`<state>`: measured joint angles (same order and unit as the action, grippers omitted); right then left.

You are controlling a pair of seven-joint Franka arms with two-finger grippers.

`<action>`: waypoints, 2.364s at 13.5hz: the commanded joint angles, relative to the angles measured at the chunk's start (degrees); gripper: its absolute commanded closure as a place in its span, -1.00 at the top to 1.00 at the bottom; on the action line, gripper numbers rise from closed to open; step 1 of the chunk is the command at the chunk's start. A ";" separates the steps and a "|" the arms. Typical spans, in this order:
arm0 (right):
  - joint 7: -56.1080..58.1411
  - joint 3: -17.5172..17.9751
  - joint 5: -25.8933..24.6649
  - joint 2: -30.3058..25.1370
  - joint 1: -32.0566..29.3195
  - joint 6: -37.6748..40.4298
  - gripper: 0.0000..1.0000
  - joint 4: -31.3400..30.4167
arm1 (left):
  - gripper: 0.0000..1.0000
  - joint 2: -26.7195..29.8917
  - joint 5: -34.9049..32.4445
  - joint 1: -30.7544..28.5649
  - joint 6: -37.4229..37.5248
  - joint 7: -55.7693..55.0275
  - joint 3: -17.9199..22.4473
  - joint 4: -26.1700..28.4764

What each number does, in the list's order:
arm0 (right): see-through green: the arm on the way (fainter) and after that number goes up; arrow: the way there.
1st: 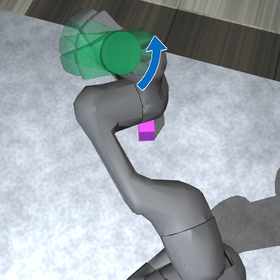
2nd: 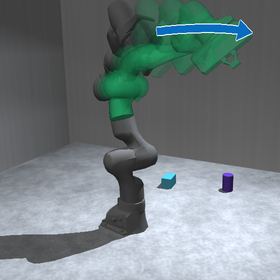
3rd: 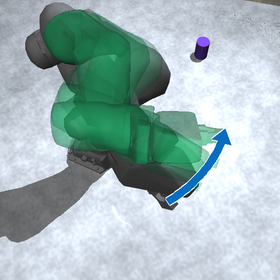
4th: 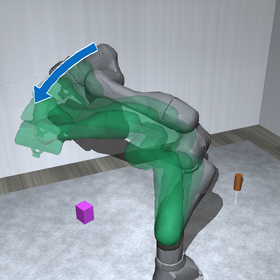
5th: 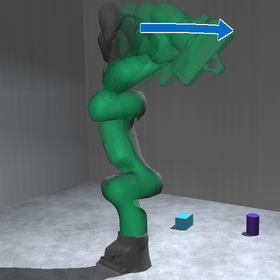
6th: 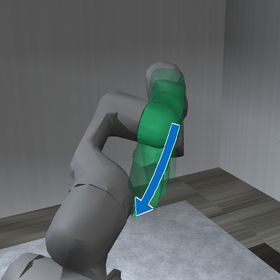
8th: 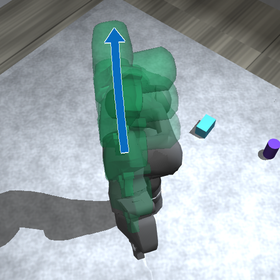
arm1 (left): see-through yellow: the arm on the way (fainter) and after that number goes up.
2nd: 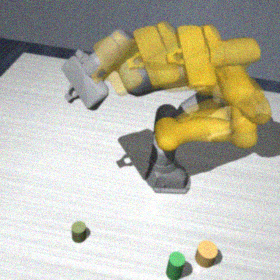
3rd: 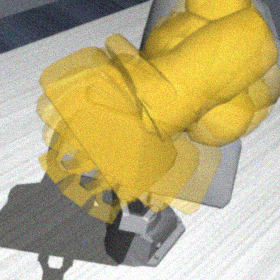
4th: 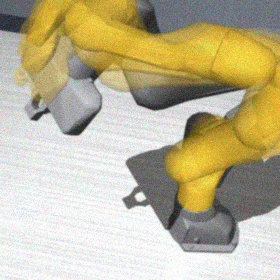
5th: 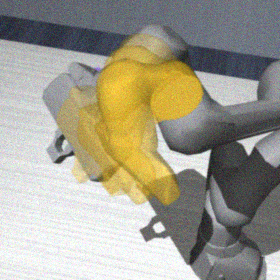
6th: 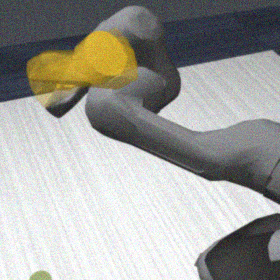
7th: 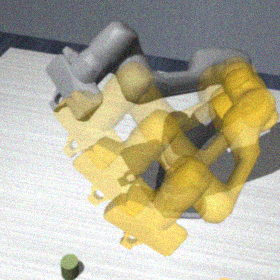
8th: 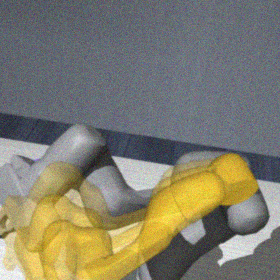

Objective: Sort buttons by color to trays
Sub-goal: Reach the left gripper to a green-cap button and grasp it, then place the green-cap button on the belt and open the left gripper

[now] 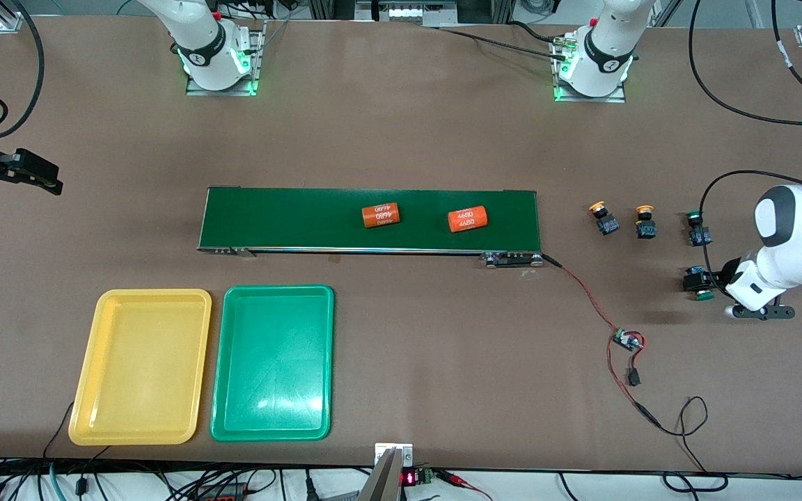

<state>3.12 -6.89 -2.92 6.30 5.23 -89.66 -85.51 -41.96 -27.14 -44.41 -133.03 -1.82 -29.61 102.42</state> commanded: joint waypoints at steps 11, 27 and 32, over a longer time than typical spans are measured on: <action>0.04 0.21 0.37 -0.76 -0.40 -0.61 1.00 -0.89 | -0.64 6.18 0.07 -0.50 23.67 -11.96 -16.66 -1.25; -0.05 0.21 0.90 -0.68 -0.57 -0.96 1.00 -0.89 | -0.48 2.93 2.10 16.45 9.46 -46.00 -33.05 12.19; -0.05 0.21 0.99 -0.68 -0.57 -0.96 1.00 -0.89 | 1.00 3.11 2.00 17.08 9.63 -45.65 -32.52 11.23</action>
<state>3.12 -6.91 -2.75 6.34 5.10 -89.99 -85.56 -39.33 -24.43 -27.40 -123.21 -47.90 -62.00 114.20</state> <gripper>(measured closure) 0.000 0.449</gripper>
